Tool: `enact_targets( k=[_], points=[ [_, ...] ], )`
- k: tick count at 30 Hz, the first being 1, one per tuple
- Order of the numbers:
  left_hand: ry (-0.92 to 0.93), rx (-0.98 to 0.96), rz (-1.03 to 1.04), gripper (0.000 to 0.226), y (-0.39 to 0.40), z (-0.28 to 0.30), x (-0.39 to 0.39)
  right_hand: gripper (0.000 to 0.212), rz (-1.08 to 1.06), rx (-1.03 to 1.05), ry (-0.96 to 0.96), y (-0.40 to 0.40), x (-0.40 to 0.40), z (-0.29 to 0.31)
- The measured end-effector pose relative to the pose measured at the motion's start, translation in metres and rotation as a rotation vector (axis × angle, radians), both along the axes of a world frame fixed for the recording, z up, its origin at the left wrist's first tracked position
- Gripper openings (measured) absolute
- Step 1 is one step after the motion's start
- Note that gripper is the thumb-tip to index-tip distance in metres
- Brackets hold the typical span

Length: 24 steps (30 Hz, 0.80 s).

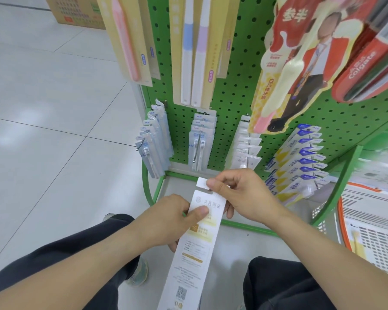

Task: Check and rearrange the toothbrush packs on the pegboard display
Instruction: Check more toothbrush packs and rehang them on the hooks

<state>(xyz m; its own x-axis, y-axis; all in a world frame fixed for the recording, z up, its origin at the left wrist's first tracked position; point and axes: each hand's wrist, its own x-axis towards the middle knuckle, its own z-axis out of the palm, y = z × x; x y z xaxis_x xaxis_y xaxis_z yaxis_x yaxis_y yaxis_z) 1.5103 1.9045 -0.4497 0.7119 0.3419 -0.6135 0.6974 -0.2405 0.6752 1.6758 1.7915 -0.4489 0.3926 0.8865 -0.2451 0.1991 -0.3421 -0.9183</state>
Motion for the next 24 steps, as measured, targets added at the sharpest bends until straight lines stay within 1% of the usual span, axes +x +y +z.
enact_targets(
  k=[1, 4, 5, 7, 8, 9, 10, 11, 13, 14, 15, 16, 17, 18, 20, 22, 23, 24],
  points=[
    [-0.013, 0.111, -0.006, 0.050, -0.002, -0.001, 0.000, 0.023, -0.013, 0.003, -0.004, 0.000, -0.001, 0.000],
    [-0.098, 0.599, -0.118, 0.052, -0.008, -0.008, 0.000, 0.021, -0.108, 0.014, 0.051, 0.002, -0.001, -0.002],
    [-0.144, 0.675, -0.142, 0.056, -0.010, -0.009, 0.000, 0.018, -0.152, 0.019, 0.077, 0.002, 0.000, -0.002],
    [-0.193, 0.683, -0.171, 0.069, -0.012, -0.009, -0.003, 0.012, -0.246, 0.035, 0.162, 0.003, 0.001, 0.000],
    [-0.222, 0.708, -0.233, 0.072, -0.012, -0.010, -0.003, 0.013, -0.286, 0.047, 0.216, 0.003, 0.002, 0.001],
    [-0.269, 0.791, -0.310, 0.068, -0.012, -0.014, -0.003, 0.014, -0.314, 0.054, 0.267, 0.003, 0.003, 0.002],
    [-0.286, 0.878, -0.363, 0.060, -0.012, -0.013, -0.002, 0.014, -0.325, 0.052, 0.298, 0.003, 0.004, 0.004],
    [-0.276, 0.925, -0.407, 0.053, -0.013, -0.012, 0.002, 0.013, -0.326, 0.044, 0.315, 0.002, 0.006, 0.005],
    [-0.196, 0.909, -0.385, 0.061, -0.013, -0.011, 0.008, 0.015, -0.320, 0.036, 0.353, 0.001, 0.009, 0.005],
    [-0.135, 0.878, -0.356, 0.061, -0.011, -0.007, 0.008, 0.019, -0.316, 0.045, 0.382, 0.001, 0.009, 0.006],
    [-0.135, 0.863, -0.298, 0.054, -0.007, -0.004, 0.009, 0.025, -0.309, 0.065, 0.410, 0.002, 0.010, 0.007],
    [-0.182, 0.834, -0.216, 0.041, -0.002, -0.002, 0.009, 0.032, -0.287, 0.094, 0.425, 0.002, 0.010, 0.009],
    [-0.254, 0.756, -0.110, 0.028, 0.003, -0.005, 0.008, 0.037, -0.251, 0.122, 0.414, 0.000, 0.011, 0.010],
    [-0.323, 0.647, 0.010, 0.021, 0.007, -0.004, 0.006, 0.039, -0.207, 0.140, 0.362, -0.001, 0.011, 0.012],
    [-0.416, 0.455, 0.174, 0.020, 0.011, 0.002, 0.003, 0.034, -0.125, 0.144, 0.148, -0.007, 0.012, 0.012],
    [-0.503, 0.310, 0.257, 0.024, 0.010, 0.010, 0.001, 0.025, -0.086, 0.129, -0.078, -0.013, 0.012, 0.012],
    [-0.537, 0.257, 0.276, 0.026, 0.009, 0.013, 0.000, 0.021, -0.092, 0.129, -0.134, -0.015, 0.012, 0.012],
    [-0.569, 0.222, 0.274, 0.026, 0.008, 0.015, 0.000, 0.017, -0.118, 0.142, -0.146, -0.016, 0.011, 0.012]
  ],
)
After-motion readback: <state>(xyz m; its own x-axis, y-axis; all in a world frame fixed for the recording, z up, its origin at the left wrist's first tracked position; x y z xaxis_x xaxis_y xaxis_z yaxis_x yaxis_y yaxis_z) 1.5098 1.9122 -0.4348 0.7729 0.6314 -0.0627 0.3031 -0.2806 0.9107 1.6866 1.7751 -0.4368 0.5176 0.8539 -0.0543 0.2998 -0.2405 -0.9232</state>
